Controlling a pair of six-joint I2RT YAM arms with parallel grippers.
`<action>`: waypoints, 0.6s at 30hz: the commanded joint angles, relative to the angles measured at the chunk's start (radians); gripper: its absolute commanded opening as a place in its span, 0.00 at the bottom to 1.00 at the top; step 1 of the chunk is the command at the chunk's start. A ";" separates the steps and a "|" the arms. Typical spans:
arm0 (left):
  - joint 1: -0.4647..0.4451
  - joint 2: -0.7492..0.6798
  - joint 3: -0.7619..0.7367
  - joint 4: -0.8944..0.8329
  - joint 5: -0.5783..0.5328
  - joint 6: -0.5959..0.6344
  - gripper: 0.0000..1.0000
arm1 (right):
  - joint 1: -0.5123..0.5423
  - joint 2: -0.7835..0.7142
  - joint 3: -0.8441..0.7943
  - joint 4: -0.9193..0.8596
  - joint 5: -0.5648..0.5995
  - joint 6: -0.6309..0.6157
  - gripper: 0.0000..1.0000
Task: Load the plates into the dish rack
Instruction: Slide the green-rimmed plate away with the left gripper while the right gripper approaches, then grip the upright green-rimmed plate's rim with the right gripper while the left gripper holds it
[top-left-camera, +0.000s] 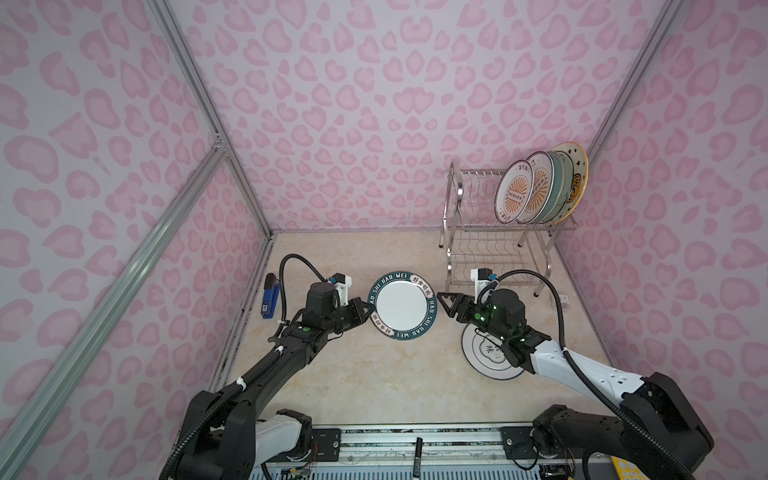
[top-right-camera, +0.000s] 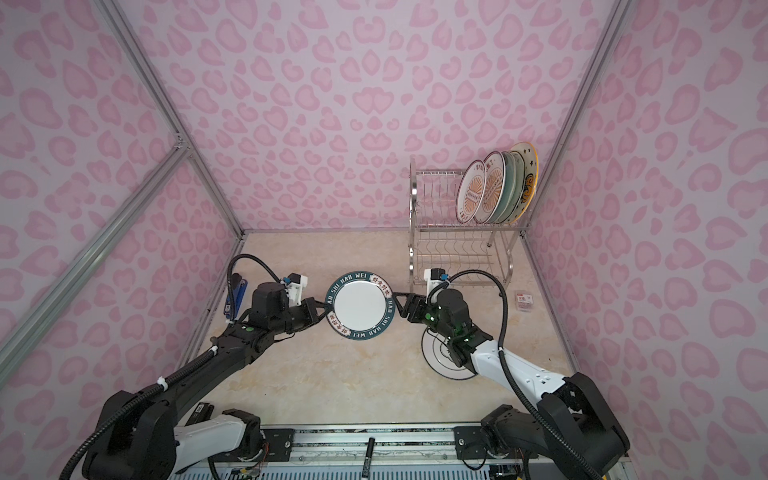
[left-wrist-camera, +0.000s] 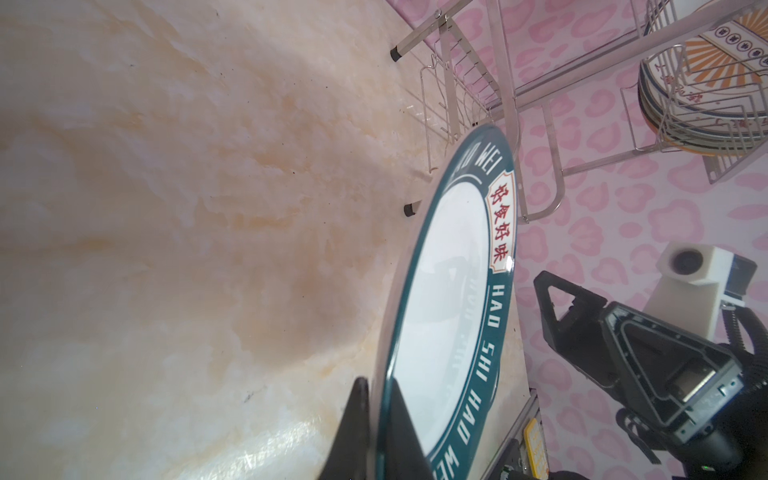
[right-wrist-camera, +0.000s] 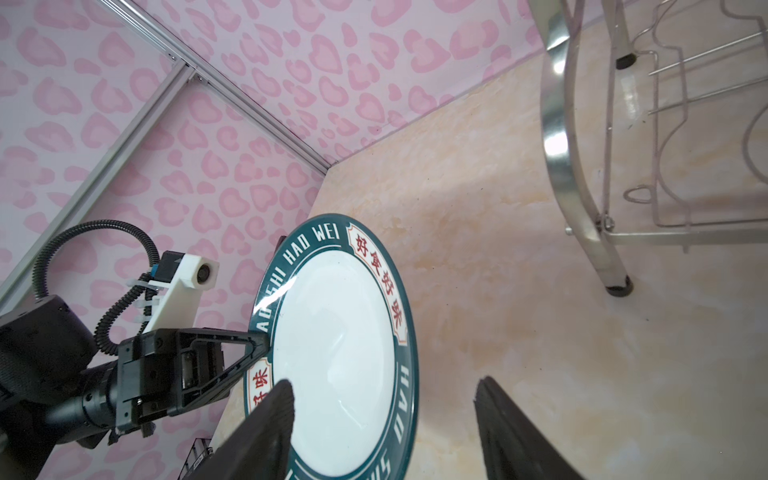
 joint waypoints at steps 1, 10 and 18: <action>0.001 -0.016 -0.008 0.107 0.024 -0.014 0.03 | 0.000 0.011 -0.005 0.053 -0.014 0.026 0.69; 0.000 -0.046 -0.028 0.166 0.024 -0.034 0.03 | 0.012 0.085 -0.018 0.140 -0.041 0.066 0.66; 0.000 -0.047 -0.031 0.194 0.040 -0.040 0.03 | 0.037 0.150 0.001 0.207 -0.070 0.091 0.56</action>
